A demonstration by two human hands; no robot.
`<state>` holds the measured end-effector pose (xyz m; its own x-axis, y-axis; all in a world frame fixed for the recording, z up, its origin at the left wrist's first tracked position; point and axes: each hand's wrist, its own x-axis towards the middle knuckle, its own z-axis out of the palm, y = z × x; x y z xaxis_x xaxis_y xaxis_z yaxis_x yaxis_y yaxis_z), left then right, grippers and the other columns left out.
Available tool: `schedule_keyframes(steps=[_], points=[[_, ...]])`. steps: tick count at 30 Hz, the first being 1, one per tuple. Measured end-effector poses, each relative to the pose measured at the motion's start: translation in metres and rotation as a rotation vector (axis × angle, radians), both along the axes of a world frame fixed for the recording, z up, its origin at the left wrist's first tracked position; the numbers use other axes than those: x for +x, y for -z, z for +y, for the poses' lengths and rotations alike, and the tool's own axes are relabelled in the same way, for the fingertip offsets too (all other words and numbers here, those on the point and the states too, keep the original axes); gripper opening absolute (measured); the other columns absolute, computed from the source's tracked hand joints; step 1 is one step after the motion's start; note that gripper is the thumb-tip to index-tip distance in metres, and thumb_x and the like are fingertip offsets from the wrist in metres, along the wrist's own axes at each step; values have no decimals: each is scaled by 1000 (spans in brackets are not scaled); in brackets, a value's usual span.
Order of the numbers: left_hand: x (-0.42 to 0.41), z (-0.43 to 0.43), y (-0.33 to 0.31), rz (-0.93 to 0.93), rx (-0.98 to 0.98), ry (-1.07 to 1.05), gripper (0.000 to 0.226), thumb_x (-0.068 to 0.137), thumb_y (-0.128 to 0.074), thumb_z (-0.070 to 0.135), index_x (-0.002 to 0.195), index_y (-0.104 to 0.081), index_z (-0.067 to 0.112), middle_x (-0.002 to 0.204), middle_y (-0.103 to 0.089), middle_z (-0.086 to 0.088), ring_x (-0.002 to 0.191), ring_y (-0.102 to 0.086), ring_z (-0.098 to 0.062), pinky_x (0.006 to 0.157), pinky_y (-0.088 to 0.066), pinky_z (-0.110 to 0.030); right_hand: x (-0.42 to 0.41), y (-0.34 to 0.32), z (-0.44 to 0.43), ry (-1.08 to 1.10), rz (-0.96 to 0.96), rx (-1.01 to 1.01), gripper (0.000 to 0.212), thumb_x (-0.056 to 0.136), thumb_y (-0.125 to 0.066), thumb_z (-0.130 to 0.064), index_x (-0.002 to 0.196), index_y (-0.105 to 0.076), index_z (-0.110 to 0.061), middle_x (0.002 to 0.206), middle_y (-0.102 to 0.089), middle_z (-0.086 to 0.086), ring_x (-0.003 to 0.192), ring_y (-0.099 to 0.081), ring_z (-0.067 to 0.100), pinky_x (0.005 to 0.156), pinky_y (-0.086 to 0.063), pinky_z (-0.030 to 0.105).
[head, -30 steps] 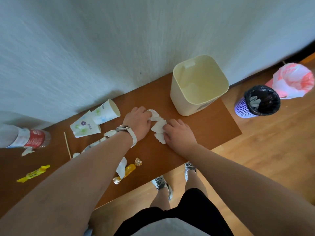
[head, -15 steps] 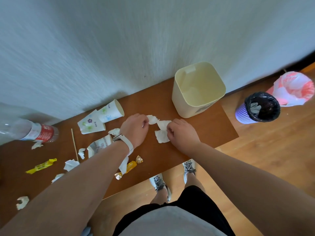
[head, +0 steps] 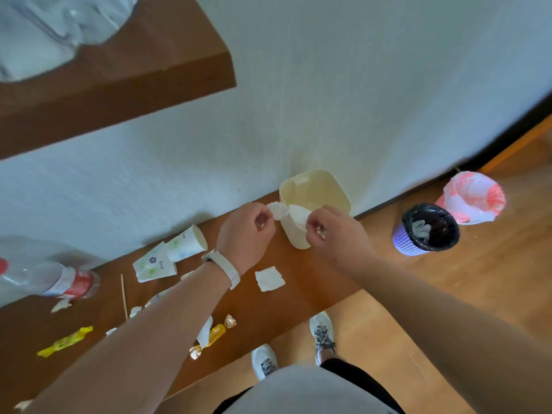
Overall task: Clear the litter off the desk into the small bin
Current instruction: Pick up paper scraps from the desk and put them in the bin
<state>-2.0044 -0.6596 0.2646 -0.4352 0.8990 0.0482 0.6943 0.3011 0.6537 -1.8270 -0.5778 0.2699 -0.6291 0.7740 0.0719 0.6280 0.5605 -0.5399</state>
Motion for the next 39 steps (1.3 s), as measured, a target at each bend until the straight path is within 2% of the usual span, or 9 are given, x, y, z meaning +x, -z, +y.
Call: schedule_keyframes(steps=[4, 10, 12, 17, 22, 26, 29, 34, 39], points=[[14, 34, -17, 16, 26, 65, 6, 91, -58, 25, 92, -63, 24, 88, -63, 9, 80, -58, -7, 64, -40, -13, 12, -7, 29, 49, -24, 13, 11, 92, -54, -24, 92, -64, -18, 87, -58, -7, 77, -54, 14, 66, -49, 31], [25, 62, -6, 58, -82, 91, 8, 92, -54, 27, 94, -62, 25, 90, -62, 8, 81, -59, -9, 65, -46, -19, 17, 6, 53, 54, -78, -16, 14, 93, -53, -25, 91, -63, -16, 86, -59, -4, 76, -55, 15, 67, -53, 35], [27, 64, 0, 57, -118, 85, 10, 92, -53, 28, 97, -62, 24, 93, -63, 7, 84, -59, -11, 69, -49, -24, 13, 11, 58, 51, -89, -17, 15, 92, -53, -25, 94, -64, -14, 90, -61, -2, 80, -56, 17, 68, -52, 35], [26, 57, 6, 49, -136, 60, 20, 92, -55, 29, 110, -63, 23, 104, -62, 8, 96, -58, -9, 80, -46, -23, 9, 20, 66, -15, -104, 24, 26, 93, -54, -28, 110, -65, -12, 107, -64, 3, 93, -58, 21, 78, -50, 36], [20, 34, 4, 82, -103, 26, 26, 92, -57, 29, 116, -60, 22, 116, -60, 5, 106, -54, -12, 88, -41, -24, 7, 19, 63, -200, -133, 143, 30, 94, -51, -31, 114, -65, -14, 114, -65, 3, 97, -61, 23, 82, -52, 39], [15, 1, 10, 204, -136, -26, 29, 93, -55, 32, 121, -58, 24, 125, -59, 5, 117, -51, -14, 95, -37, -25, -9, 15, 50, -380, -102, 235, 31, 91, -52, -31, 109, -67, -12, 116, -66, 6, 105, -60, 27, 89, -48, 40], [12, -28, 19, 292, -153, -24, 35, 92, -57, 32, 125, -58, 20, 129, -59, 1, 120, -53, -18, 98, -44, -34, -25, 13, 31, -521, -105, 299, 28, 90, -56, -31, 110, -66, -15, 120, -65, 3, 109, -59, 23, 93, -47, 38], [8, -83, 41, 324, -183, -62, 37, 89, -62, 29, 123, -60, 17, 127, -62, -3, 116, -57, -23, 96, -48, -42, -48, 30, -3, -795, -74, 283, 28, 92, -50, -29, 108, -64, -12, 117, -63, 5, 106, -58, 23, 89, -49, 39], [11, -133, 67, 338, -306, -159, 42, 89, -64, 31, 129, -58, 19, 133, -58, -3, 121, -54, -24, 99, -42, -36, -54, 71, -19, -875, -182, 224, 26, 91, -49, -30, 105, -64, -15, 112, -63, 1, 100, -58, 20, 83, -50, 36]])
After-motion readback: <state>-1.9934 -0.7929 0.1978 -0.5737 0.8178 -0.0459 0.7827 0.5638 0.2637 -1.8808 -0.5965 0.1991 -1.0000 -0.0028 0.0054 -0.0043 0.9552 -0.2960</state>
